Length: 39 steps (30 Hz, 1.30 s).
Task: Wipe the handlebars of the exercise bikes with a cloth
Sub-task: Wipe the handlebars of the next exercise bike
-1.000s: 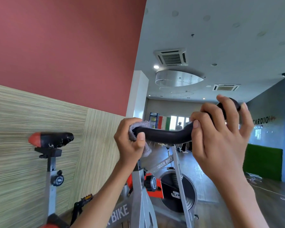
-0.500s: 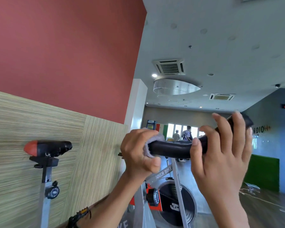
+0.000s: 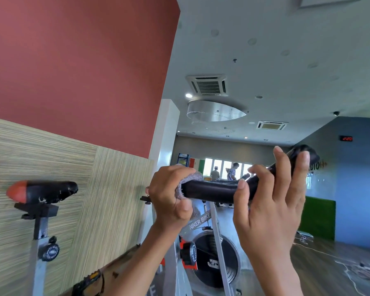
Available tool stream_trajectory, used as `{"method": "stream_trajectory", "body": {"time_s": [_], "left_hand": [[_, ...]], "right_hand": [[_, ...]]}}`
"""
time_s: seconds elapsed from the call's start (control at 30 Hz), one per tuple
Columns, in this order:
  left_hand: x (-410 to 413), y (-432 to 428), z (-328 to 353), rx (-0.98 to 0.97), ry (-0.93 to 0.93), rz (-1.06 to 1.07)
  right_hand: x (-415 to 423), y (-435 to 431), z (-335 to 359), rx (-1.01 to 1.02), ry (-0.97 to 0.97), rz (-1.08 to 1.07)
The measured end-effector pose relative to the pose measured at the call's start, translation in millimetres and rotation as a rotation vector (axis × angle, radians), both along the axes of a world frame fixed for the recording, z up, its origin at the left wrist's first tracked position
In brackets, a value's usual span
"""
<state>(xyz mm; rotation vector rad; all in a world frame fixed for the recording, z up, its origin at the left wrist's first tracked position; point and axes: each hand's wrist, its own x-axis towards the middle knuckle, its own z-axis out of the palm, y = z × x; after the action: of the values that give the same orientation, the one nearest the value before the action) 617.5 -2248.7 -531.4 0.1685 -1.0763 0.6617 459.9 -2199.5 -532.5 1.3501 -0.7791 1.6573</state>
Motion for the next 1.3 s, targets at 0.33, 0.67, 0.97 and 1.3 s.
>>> {"method": "stream_trajectory", "body": {"time_s": [0.33, 0.67, 0.97, 1.3], "left_hand": [[-2, 2, 3, 0.024, -0.021, -0.173], [3, -16, 1, 0.241, 0.233, -0.727], [2, -6, 9, 0.121, 0.176, -0.669], [0, -4, 8, 0.076, 0.134, -0.725]], "right_hand": [[3, 2, 0, 0.000, 0.021, 0.021], [4, 8, 0, -0.001, 0.058, 0.045], [10, 0, 2, 0.010, 0.072, 0.155], [15, -8, -2, -0.033, 0.065, 0.250]]}}
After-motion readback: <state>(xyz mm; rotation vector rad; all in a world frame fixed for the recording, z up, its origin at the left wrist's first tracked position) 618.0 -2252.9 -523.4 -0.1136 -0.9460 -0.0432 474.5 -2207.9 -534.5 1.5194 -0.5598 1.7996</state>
